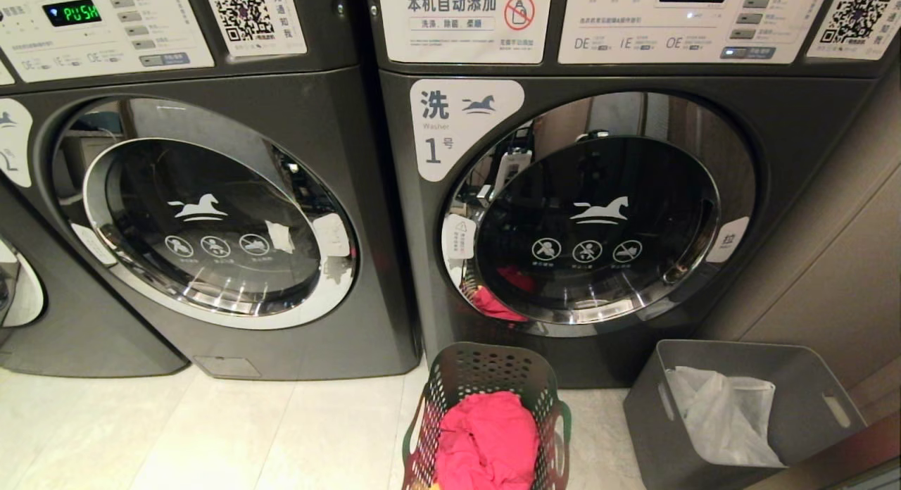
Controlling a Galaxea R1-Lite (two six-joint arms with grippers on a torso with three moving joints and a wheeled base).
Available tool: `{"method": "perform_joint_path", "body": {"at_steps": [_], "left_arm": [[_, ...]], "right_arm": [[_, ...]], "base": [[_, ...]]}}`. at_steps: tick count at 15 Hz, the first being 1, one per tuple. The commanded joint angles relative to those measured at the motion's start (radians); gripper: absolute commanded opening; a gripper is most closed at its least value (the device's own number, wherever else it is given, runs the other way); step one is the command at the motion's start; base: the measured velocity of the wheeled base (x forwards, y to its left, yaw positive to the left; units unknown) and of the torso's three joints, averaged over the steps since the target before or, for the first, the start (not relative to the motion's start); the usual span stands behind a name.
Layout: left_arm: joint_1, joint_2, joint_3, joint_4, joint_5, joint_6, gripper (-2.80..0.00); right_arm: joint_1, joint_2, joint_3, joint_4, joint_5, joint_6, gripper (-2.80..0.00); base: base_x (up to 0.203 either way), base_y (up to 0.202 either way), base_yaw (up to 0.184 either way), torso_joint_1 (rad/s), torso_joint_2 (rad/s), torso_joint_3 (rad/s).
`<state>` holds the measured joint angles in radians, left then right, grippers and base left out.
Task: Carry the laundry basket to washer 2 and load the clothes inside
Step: Open the lid of the washing machine
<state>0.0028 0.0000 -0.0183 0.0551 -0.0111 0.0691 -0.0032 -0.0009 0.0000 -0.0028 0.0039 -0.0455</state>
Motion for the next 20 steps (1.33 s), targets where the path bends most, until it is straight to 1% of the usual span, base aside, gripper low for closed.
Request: {"method": "perform_joint_path", "body": {"at_steps": [1, 13, 16, 20], "left_arm": [[0.0, 0.002, 0.0, 0.0, 0.0, 0.0, -2.8], [0.0, 0.002, 0.0, 0.0, 0.0, 0.0, -2.8], [0.0, 0.002, 0.0, 0.0, 0.0, 0.0, -2.8], [0.0, 0.002, 0.0, 0.0, 0.0, 0.001, -2.8]], "right_arm": [[0.0, 0.001, 0.0, 0.0, 0.001, 0.001, -2.8], [0.0, 0.001, 0.0, 0.001, -0.002, 0.01, -2.8], [0.0, 0.001, 0.0, 0.001, -0.001, 0.009, -2.8], [0.0, 0.001, 0.0, 0.001, -0.004, 0.01, -2.8]], "base": [[0.0, 0.0, 0.0, 0.0, 0.0, 0.0], [0.0, 0.0, 0.0, 0.0, 0.0, 0.0], [0.002, 0.004, -0.123, 0.002, 0.0, 0.002], [0.001, 0.009, -0.208, 0.004, 0.01, 0.003]]}}
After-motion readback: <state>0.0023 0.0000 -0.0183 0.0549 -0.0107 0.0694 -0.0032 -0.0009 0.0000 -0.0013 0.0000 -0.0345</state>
